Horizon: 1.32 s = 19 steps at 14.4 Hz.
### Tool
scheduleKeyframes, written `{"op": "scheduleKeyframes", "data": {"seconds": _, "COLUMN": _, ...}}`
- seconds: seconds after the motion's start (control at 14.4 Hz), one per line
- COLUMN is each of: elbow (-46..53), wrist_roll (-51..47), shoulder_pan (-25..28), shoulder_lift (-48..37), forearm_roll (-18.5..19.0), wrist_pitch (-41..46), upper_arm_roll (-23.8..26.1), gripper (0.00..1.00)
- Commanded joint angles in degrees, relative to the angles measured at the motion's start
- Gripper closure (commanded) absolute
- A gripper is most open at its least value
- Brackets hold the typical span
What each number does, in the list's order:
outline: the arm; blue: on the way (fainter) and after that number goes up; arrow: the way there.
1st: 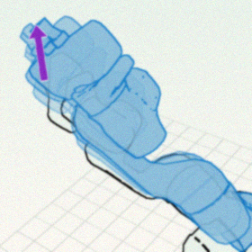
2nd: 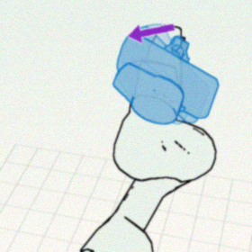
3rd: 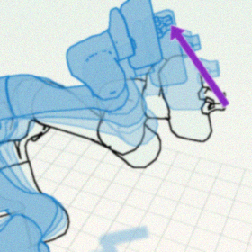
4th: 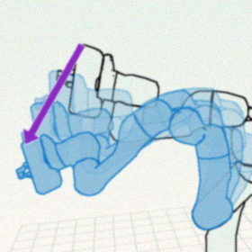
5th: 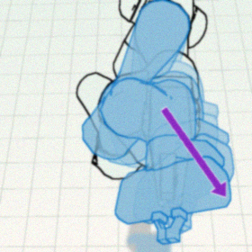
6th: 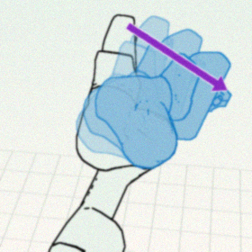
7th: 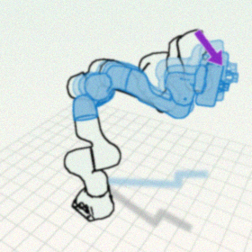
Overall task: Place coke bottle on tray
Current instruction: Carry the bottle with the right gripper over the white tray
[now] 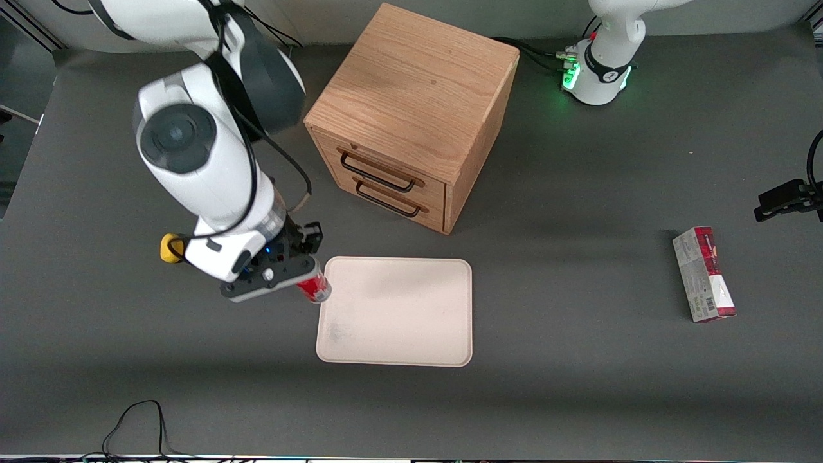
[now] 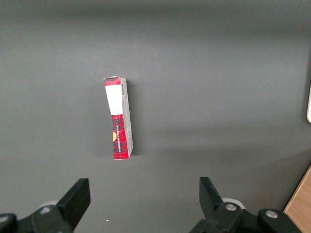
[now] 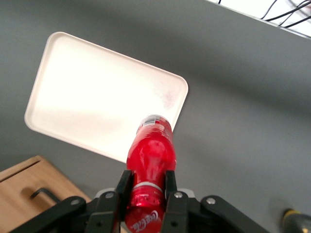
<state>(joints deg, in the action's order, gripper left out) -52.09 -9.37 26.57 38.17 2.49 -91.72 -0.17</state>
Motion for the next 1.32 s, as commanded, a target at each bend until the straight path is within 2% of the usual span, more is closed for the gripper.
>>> {"op": "scheduleKeyframes", "data": {"seconds": 0.0, "elbow": 3.2, "wrist_roll": -0.2, "shoulder_pan": -0.9, "shoulder_lift": 7.3, "forearm_roll": 0.4, "wrist_pitch": -3.8, "upper_arm_roll": 0.7, "gripper": 1.00}}
{"op": "scheduleKeyframes", "data": {"seconds": 0.42, "elbow": 3.1, "wrist_roll": 1.4, "shoulder_pan": -2.1, "shoulder_lift": 14.7, "forearm_roll": 0.1, "wrist_pitch": -10.1, "upper_arm_roll": 0.9, "gripper": 1.00}}
{"op": "scheduleKeyframes", "data": {"seconds": 0.83, "elbow": 2.9, "wrist_roll": 1.3, "shoulder_pan": -2.1, "shoulder_lift": 17.1, "forearm_roll": 0.1, "wrist_pitch": -12.2, "upper_arm_roll": 0.9, "gripper": 1.00}}
{"op": "scheduleKeyframes", "data": {"seconds": 0.9, "elbow": 2.6, "wrist_roll": 0.8, "shoulder_pan": -2.1, "shoulder_lift": 17.1, "forearm_roll": 0.1, "wrist_pitch": -12.3, "upper_arm_roll": 0.8, "gripper": 0.17}}
{"op": "scheduleKeyframes", "data": {"seconds": 0.97, "elbow": 2.2, "wrist_roll": 1.1, "shoulder_pan": -2.1, "shoulder_lift": 17.0, "forearm_roll": 0.1, "wrist_pitch": -12.7, "upper_arm_roll": 0.8, "gripper": 0.00}}
{"op": "scheduleKeyframes", "data": {"seconds": 1.25, "elbow": 2.2, "wrist_roll": 1.0, "shoulder_pan": -2.1, "shoulder_lift": 16.6, "forearm_roll": 0.2, "wrist_pitch": -12.8, "upper_arm_roll": 0.7, "gripper": 0.00}}
